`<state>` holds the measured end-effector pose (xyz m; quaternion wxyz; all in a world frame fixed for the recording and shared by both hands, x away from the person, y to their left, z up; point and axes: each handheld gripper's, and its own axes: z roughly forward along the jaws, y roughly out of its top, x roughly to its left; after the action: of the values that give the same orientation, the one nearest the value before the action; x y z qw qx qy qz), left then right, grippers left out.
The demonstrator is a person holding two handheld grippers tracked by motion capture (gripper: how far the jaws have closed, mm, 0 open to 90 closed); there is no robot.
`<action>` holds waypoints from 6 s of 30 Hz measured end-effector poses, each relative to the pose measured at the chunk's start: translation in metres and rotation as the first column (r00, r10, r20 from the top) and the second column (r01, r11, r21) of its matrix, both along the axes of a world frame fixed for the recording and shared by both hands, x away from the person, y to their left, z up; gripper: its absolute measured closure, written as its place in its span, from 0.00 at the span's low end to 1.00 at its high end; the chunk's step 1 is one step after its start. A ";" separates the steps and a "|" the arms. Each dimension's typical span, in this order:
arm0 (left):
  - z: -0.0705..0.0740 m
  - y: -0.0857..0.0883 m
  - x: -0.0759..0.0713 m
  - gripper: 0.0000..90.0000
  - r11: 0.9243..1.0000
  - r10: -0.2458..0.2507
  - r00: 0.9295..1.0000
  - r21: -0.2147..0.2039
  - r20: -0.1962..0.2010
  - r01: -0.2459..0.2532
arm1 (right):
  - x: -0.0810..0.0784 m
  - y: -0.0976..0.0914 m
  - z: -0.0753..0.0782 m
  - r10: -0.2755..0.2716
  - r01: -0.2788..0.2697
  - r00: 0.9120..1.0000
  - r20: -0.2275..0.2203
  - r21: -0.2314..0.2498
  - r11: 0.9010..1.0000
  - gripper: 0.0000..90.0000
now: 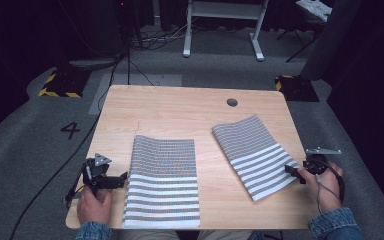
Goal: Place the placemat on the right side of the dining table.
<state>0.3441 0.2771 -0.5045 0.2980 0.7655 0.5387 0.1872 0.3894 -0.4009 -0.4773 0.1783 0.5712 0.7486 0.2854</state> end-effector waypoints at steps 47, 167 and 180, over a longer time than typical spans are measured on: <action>0.000 0.000 0.000 0.00 1.000 0.000 1.000 0.000 0.000 0.000 | -0.074 0.205 0.080 0.650 -0.661 0.736 0.193 -0.009 0.751 1.00; 0.000 0.000 -0.001 0.00 1.000 -0.010 1.000 -0.003 0.001 0.010 | 0.060 0.063 0.087 0.084 -0.065 0.936 0.343 -0.067 0.996 0.42; 0.000 0.000 0.000 0.00 1.000 -0.008 1.000 -0.002 0.000 0.008 | -0.018 0.170 0.070 0.353 -0.361 0.924 0.145 0.030 0.932 0.43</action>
<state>0.3443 0.2770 -0.5045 0.2993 0.7674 0.5359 0.1854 0.3715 -0.2313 -0.4074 0.1583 0.4091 0.8178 0.3725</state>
